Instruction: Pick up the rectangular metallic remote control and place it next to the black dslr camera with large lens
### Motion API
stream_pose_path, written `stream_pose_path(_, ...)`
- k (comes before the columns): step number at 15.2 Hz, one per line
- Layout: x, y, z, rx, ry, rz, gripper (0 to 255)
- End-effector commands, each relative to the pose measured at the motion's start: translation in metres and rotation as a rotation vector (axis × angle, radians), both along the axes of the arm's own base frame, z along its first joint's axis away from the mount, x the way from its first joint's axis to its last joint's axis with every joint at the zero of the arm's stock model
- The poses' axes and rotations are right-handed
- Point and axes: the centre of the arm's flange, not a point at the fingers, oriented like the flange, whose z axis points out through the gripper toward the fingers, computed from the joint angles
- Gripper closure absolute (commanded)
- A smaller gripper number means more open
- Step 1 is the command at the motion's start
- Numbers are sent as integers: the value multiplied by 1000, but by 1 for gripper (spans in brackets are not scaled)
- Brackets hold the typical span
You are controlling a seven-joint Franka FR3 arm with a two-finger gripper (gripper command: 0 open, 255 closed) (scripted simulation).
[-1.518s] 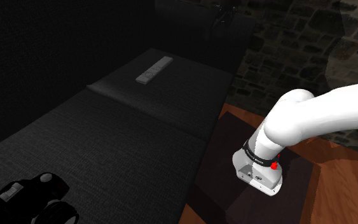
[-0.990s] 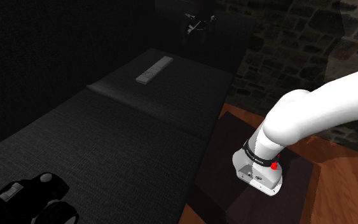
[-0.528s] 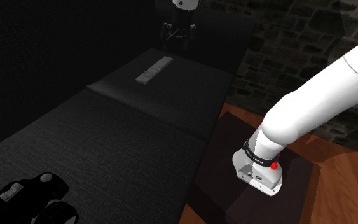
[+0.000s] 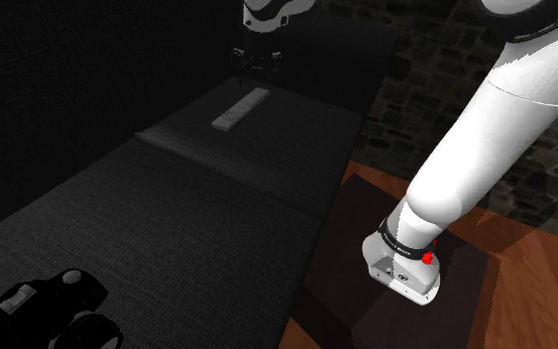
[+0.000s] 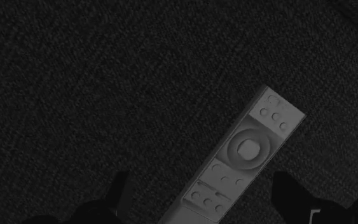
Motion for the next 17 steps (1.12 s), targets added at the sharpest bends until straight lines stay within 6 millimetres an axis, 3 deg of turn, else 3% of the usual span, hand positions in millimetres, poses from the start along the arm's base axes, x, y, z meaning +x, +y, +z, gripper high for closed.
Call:
stream_pose_path(1, 26, -2, -18, -3, 13, -73, 0)
stream_pose_path(10, 115, -44, -92, -17, 69, -378, 0)
stream_pose_path(17, 114, -45, -129, -17, 69, -378, 0)
